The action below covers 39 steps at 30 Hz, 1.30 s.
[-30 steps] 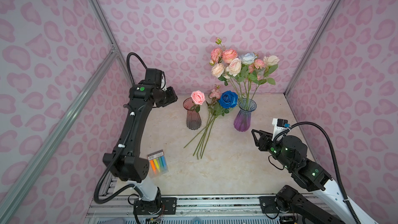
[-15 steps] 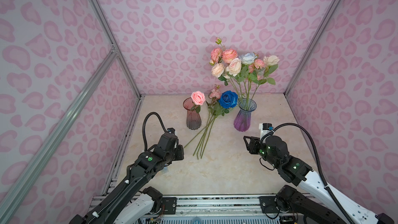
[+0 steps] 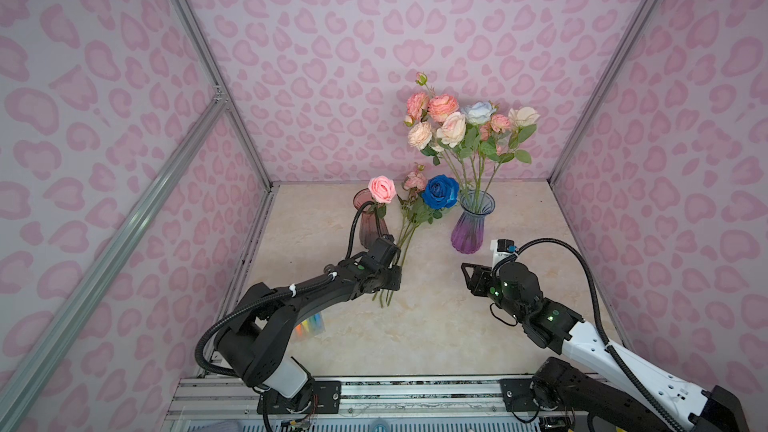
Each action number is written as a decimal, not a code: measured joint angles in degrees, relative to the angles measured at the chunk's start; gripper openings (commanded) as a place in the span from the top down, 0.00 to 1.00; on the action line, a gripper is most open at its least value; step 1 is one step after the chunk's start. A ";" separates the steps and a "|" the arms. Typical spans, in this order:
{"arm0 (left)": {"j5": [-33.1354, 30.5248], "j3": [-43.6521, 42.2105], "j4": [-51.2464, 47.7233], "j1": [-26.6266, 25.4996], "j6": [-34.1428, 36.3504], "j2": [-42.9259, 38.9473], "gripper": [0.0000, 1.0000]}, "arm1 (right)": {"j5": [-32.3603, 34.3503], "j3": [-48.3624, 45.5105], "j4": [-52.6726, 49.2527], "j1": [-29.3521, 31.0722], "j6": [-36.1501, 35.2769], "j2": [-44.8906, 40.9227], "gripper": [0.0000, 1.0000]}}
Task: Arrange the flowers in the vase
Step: 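Grasp a loose rose stem with the left gripper while the right gripper approaches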
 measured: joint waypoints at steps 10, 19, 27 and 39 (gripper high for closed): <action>-0.83 1.53 0.59 -0.44 0.70 5.75 0.82 | 0.46 -0.09 0.85 0.00 -0.02 1.22 0.53; -6.49 -1.33 -0.79 -4.55 1.05 -1.81 0.60 | 0.39 -0.13 1.16 -0.02 -0.04 2.16 0.52; -12.90 -1.27 -2.40 -4.63 -0.76 3.98 0.71 | 0.26 -0.13 2.16 -0.11 -0.02 2.43 0.52; -10.60 -2.89 -2.01 -4.94 -1.44 -0.26 0.97 | 0.37 -0.13 1.60 -0.09 -0.04 0.39 0.52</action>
